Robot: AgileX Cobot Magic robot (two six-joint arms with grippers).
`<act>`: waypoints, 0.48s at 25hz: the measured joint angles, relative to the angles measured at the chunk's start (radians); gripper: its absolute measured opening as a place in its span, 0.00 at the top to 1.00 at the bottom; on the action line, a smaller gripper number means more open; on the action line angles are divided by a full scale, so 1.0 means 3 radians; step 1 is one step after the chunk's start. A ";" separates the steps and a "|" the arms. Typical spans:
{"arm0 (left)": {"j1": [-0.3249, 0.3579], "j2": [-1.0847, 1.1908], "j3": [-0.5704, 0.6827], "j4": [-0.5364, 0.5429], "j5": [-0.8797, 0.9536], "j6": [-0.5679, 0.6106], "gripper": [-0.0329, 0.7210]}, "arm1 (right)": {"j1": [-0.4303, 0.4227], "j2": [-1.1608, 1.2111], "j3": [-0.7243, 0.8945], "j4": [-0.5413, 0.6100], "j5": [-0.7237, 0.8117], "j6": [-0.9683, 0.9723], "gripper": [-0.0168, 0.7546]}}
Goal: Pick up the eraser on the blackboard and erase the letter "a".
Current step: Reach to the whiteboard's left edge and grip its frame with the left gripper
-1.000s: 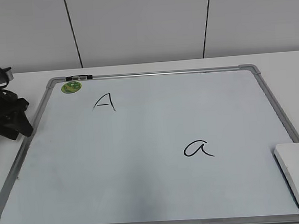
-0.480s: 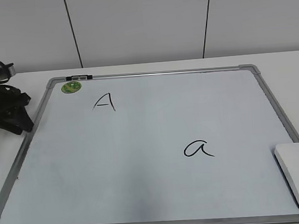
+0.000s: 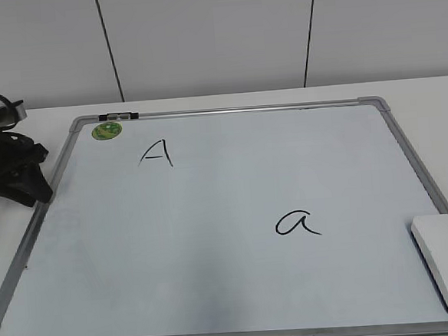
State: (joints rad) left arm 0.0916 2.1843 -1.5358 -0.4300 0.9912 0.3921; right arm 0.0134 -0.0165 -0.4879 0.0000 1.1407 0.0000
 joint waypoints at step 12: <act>0.0065 0.0075 -0.0008 -0.0050 0.0010 0.0005 0.69 | 0.0000 0.0000 0.0000 0.0000 0.0000 0.0000 0.22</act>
State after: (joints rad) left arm 0.1111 2.2069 -1.5380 -0.4451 0.9941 0.3937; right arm 0.0134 -0.0165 -0.4879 0.0000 1.1407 0.0000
